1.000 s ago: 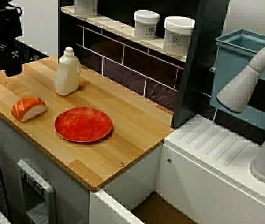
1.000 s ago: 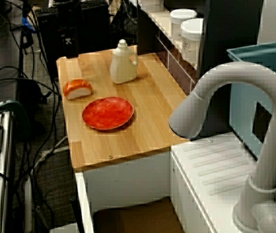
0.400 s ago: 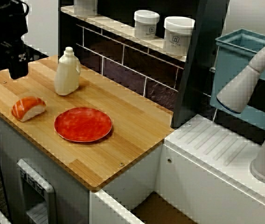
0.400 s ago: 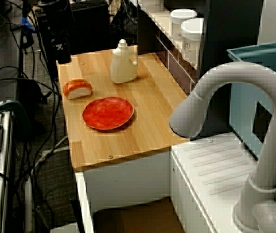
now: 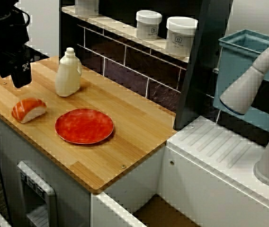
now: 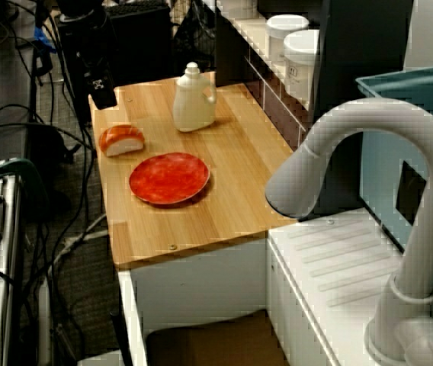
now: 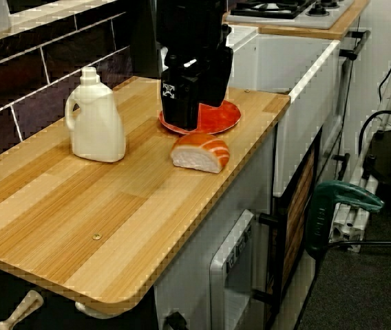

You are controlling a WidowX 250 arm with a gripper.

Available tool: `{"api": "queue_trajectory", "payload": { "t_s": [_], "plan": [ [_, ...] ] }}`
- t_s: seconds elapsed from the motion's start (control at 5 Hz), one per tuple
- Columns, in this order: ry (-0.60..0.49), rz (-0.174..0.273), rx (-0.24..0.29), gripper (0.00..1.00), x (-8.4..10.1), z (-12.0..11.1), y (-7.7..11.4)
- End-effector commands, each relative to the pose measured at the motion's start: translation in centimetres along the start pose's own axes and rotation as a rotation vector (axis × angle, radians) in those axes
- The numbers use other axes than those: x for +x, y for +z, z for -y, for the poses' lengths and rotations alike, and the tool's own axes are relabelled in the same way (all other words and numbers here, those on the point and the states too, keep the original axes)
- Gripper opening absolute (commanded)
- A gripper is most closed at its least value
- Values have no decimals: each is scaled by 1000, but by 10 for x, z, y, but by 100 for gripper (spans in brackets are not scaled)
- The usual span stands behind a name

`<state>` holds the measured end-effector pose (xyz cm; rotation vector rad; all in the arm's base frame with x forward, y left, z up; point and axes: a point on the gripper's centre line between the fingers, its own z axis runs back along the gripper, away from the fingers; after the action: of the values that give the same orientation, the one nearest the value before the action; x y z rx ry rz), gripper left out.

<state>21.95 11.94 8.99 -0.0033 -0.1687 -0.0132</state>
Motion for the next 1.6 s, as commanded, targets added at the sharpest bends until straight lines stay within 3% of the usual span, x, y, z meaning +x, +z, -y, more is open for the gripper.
{"api": "queue_trajectory", "payload": {
  "t_s": [0.0,0.8,1.4],
  "plan": [
    [50,34,1,100,16,-1,-5],
    [34,58,39,100,4,11,-24],
    [103,56,37,100,4,4,-42]
  ]
}}
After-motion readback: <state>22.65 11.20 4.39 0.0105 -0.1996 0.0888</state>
